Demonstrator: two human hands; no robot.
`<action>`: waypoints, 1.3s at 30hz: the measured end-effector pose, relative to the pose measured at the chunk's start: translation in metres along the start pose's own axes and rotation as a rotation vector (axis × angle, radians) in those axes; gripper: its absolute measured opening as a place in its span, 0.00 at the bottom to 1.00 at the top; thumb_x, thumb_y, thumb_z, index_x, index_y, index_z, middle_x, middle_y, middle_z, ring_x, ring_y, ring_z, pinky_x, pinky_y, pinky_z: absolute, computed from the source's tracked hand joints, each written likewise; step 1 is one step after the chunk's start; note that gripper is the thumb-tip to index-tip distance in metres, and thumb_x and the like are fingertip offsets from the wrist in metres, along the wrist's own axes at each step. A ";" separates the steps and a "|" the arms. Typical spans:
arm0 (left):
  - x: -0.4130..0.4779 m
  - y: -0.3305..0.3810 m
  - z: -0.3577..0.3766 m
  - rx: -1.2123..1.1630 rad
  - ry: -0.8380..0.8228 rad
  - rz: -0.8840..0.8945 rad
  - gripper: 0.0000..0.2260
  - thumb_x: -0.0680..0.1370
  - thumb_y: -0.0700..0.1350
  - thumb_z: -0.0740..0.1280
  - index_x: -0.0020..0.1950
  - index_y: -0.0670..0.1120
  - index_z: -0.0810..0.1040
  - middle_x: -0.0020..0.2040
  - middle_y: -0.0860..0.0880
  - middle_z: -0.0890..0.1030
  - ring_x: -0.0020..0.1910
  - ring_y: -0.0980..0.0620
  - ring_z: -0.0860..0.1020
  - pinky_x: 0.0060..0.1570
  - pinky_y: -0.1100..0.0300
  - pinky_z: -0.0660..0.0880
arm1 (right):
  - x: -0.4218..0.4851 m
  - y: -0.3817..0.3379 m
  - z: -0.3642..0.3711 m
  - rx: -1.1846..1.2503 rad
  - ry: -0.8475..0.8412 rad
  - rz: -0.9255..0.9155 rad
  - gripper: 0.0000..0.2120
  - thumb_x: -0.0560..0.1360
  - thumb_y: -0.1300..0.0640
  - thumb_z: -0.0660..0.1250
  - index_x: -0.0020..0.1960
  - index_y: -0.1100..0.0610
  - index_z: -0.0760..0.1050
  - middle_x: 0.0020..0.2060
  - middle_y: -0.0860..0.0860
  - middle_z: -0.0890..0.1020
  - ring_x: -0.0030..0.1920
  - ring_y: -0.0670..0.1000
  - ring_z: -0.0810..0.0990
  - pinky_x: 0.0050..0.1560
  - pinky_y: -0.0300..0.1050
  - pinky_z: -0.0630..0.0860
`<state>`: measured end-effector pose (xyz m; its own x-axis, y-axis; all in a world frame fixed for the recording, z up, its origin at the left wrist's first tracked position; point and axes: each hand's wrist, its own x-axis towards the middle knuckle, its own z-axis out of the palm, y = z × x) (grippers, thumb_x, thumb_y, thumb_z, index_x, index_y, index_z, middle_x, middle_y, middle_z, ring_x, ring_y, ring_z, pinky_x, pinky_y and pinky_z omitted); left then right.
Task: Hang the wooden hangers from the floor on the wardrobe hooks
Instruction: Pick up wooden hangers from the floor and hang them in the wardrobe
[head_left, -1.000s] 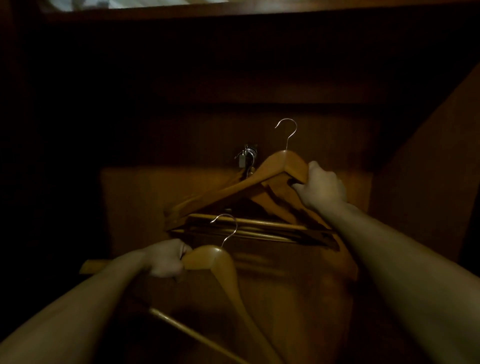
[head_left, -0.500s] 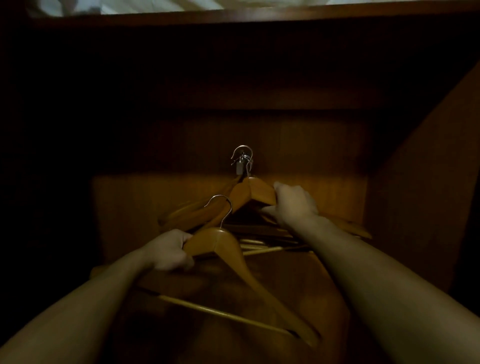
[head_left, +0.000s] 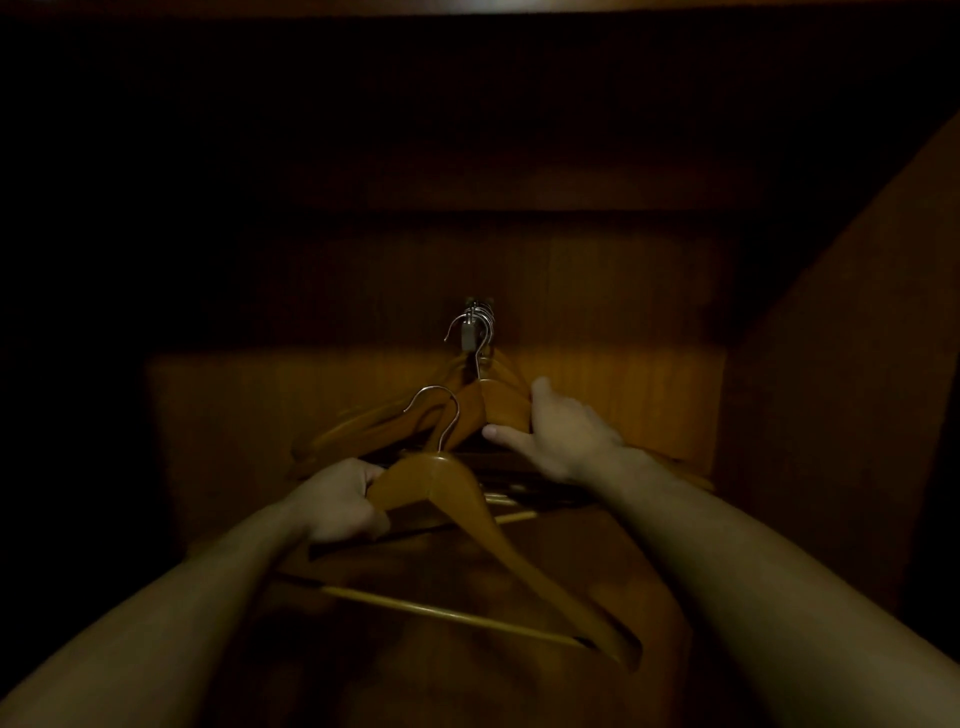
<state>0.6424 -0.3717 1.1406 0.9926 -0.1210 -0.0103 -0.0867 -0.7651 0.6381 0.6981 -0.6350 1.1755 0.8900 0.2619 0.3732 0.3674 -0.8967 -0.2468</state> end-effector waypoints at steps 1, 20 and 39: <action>0.001 0.000 0.000 -0.011 0.001 -0.001 0.11 0.70 0.33 0.73 0.47 0.46 0.81 0.31 0.51 0.80 0.26 0.56 0.76 0.29 0.61 0.70 | 0.001 0.000 0.001 0.000 -0.006 -0.008 0.36 0.74 0.28 0.61 0.68 0.54 0.62 0.58 0.54 0.77 0.54 0.55 0.79 0.54 0.54 0.80; -0.013 0.001 -0.003 -0.014 0.004 0.081 0.09 0.71 0.35 0.73 0.46 0.49 0.80 0.34 0.51 0.79 0.28 0.57 0.76 0.31 0.61 0.71 | -0.024 -0.010 -0.012 -0.165 0.225 -0.035 0.31 0.73 0.24 0.55 0.60 0.50 0.64 0.53 0.49 0.75 0.51 0.50 0.76 0.50 0.49 0.80; -0.037 0.068 -0.013 -0.076 0.149 0.224 0.07 0.72 0.37 0.72 0.42 0.46 0.77 0.33 0.49 0.76 0.30 0.53 0.75 0.31 0.60 0.70 | -0.081 -0.033 -0.032 0.076 0.058 -0.044 0.38 0.72 0.27 0.37 0.46 0.52 0.76 0.38 0.52 0.80 0.42 0.53 0.80 0.50 0.53 0.79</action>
<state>0.6010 -0.4111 1.1939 0.9515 -0.1827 0.2474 -0.3040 -0.6794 0.6678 0.6055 -0.6382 1.1823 0.8561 0.2772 0.4361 0.4272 -0.8545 -0.2956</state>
